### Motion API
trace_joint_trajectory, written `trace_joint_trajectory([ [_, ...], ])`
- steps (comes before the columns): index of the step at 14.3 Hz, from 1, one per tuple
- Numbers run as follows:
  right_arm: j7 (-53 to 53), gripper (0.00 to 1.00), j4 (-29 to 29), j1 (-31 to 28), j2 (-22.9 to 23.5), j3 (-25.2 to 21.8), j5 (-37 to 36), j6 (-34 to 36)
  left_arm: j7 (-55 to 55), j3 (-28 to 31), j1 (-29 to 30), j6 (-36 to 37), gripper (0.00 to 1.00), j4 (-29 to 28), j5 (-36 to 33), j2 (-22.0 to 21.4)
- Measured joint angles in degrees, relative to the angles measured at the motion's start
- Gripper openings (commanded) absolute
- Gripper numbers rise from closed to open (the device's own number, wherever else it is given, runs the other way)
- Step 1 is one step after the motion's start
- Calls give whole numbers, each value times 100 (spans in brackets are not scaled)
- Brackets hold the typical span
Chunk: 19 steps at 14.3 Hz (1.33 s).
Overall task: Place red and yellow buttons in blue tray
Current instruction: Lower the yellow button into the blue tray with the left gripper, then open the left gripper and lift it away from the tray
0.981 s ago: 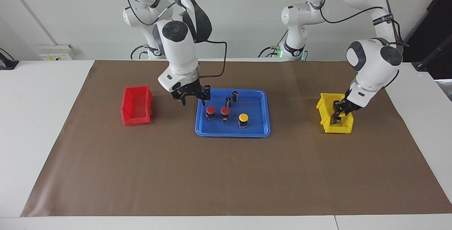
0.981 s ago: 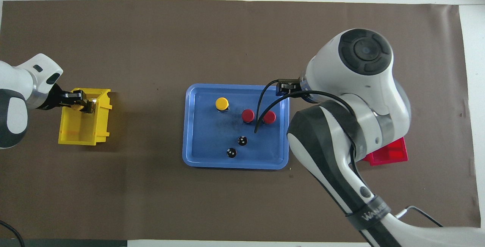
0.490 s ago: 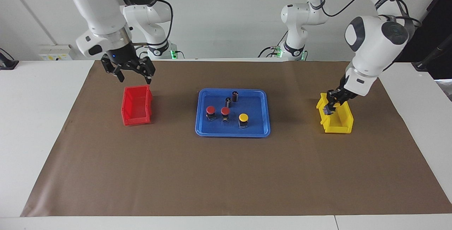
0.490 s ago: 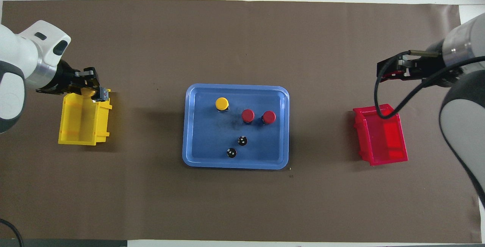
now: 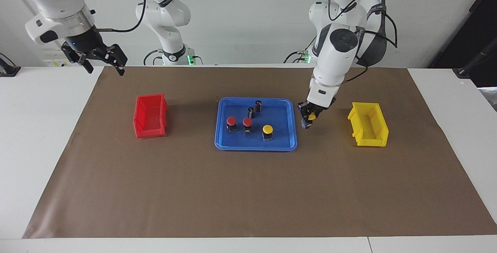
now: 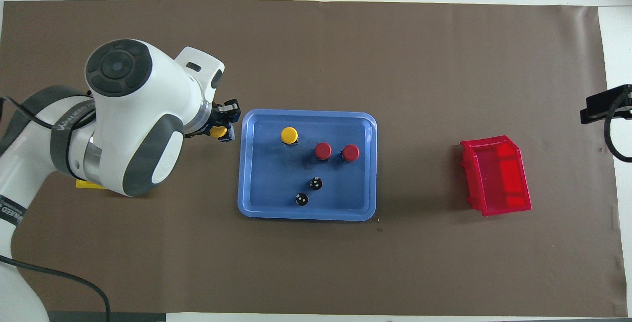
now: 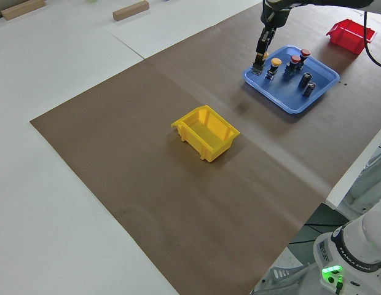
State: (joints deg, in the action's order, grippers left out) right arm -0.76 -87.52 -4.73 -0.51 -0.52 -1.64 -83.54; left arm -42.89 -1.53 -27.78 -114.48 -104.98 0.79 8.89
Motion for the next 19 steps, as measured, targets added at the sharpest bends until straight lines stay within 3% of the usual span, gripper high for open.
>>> trace_joint_trajectory([
  [6,115,100,-234,-11,-23,-124,0,-229,-468,5,-433,-635,1,-87,0,613],
  [10,127,100,-232,20,-50,-78,-1,-239,-518,8,-486,-851,2,-240,0,733],
  [11,127,100,-232,38,-50,-71,-1,-239,-544,9,-486,-901,9,-266,0,733],
  [13,127,100,-233,60,-50,-71,-1,-234,-549,10,-487,-989,53,-310,0,731],
  [14,127,100,-233,59,-50,-72,-1,-230,-551,10,-487,-995,64,-312,0,729],
  [19,127,100,-233,62,-50,-71,-1,-208,-566,24,-487,-1023,98,-336,-8,728],
])
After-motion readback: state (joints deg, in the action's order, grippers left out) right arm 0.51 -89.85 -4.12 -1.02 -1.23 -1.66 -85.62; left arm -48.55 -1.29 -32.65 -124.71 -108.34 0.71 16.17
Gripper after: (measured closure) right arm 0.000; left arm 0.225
